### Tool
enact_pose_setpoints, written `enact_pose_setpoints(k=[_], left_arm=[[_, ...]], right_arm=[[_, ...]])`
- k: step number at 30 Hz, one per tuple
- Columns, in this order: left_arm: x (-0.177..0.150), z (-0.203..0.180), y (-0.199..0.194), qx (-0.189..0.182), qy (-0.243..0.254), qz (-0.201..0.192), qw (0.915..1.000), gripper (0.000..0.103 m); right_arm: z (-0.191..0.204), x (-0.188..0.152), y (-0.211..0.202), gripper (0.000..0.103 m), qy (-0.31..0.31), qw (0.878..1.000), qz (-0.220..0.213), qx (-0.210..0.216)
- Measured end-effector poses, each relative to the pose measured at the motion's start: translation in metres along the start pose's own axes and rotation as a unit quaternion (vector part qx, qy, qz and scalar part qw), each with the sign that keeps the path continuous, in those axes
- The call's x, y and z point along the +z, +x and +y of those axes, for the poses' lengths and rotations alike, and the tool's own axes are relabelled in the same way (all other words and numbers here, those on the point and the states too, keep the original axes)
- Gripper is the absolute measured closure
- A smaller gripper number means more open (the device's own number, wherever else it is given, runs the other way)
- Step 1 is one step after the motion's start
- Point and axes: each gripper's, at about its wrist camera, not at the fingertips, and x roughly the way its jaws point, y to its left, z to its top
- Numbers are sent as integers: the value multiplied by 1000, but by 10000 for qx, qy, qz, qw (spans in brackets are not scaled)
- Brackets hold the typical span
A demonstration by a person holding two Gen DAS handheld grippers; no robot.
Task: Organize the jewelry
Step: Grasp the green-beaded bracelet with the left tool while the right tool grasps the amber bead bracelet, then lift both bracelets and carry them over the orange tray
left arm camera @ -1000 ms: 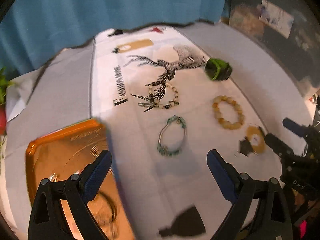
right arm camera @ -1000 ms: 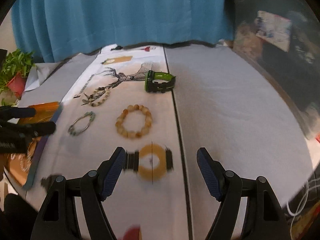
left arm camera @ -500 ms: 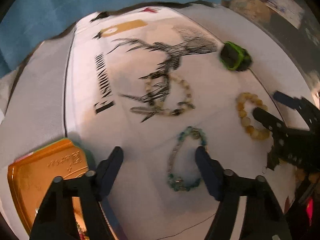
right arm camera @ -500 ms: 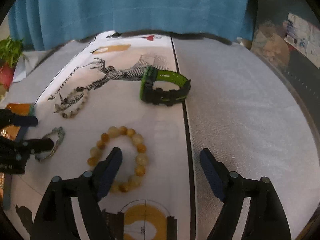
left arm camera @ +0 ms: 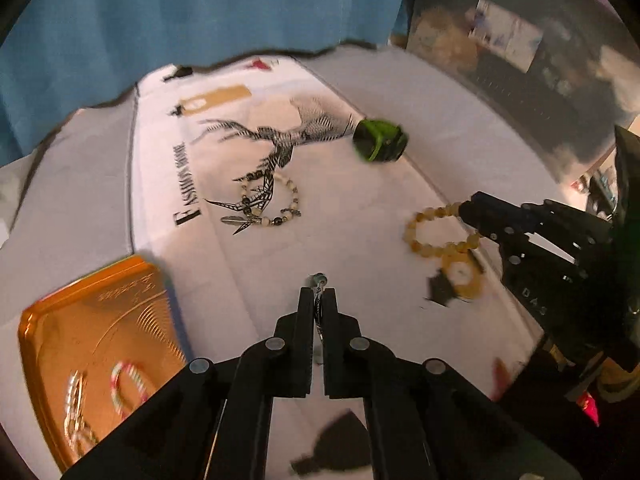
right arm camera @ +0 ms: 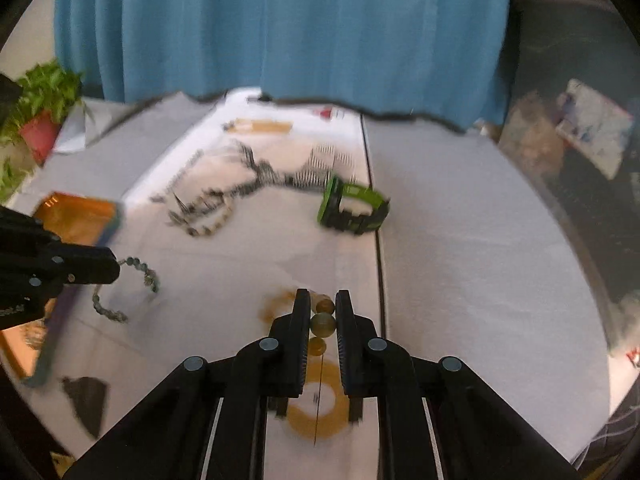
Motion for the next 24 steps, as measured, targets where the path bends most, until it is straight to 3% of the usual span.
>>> enact_pose_setpoints(k=[9, 24], left_arm=[[-47, -17, -92, -22, -148, -523, 9985, 101], [-155, -24, -194, 29, -659, -976, 9930, 101]], right_arm=[[19, -19, -98, 90, -62, 9987, -485, 145], [64, -93, -210, 90, -274, 9964, -653, 459]])
